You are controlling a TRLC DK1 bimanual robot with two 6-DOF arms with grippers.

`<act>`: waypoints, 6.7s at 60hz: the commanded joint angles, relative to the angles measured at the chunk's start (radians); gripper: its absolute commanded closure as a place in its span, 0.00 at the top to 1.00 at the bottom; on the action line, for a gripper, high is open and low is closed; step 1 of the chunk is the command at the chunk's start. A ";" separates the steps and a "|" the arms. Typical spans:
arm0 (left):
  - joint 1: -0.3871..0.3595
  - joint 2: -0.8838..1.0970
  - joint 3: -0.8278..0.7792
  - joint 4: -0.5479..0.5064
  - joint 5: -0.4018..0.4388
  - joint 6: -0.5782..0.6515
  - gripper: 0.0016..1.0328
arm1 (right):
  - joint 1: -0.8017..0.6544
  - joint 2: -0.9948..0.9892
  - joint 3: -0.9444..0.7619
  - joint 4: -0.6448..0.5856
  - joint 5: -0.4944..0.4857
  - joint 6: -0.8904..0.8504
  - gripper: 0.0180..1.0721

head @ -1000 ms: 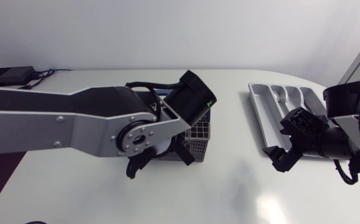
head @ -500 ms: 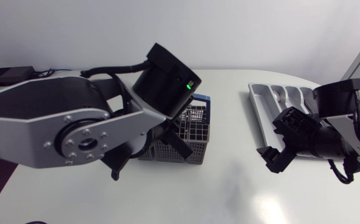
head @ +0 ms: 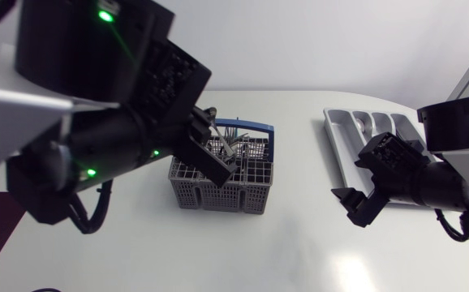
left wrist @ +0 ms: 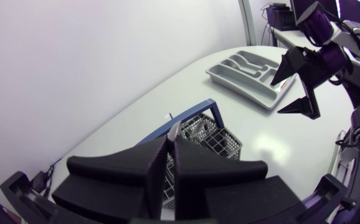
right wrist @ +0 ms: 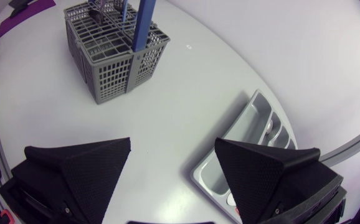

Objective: Unload the cutlery basket into the drawer organizer.

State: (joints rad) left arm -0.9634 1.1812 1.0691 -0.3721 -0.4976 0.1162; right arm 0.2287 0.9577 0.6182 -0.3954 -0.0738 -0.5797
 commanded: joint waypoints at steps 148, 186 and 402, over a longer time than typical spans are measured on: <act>0.190 0.419 0.451 -0.090 0.640 -0.400 0.69 | 0.342 0.069 0.166 0.156 -0.023 0.170 0.05; 0.293 0.241 0.284 -0.119 0.541 -0.076 0.85 | -0.387 0.036 0.051 -0.120 -0.618 -0.428 0.05; 0.132 0.291 -0.123 0.432 0.269 0.470 0.15 | -0.433 0.211 0.049 -0.276 -0.736 -0.638 0.85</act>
State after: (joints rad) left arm -0.8360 1.4487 0.9672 0.0368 -0.2195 0.5735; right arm -0.2344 1.1912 0.6975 -0.6979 -0.8024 -1.2938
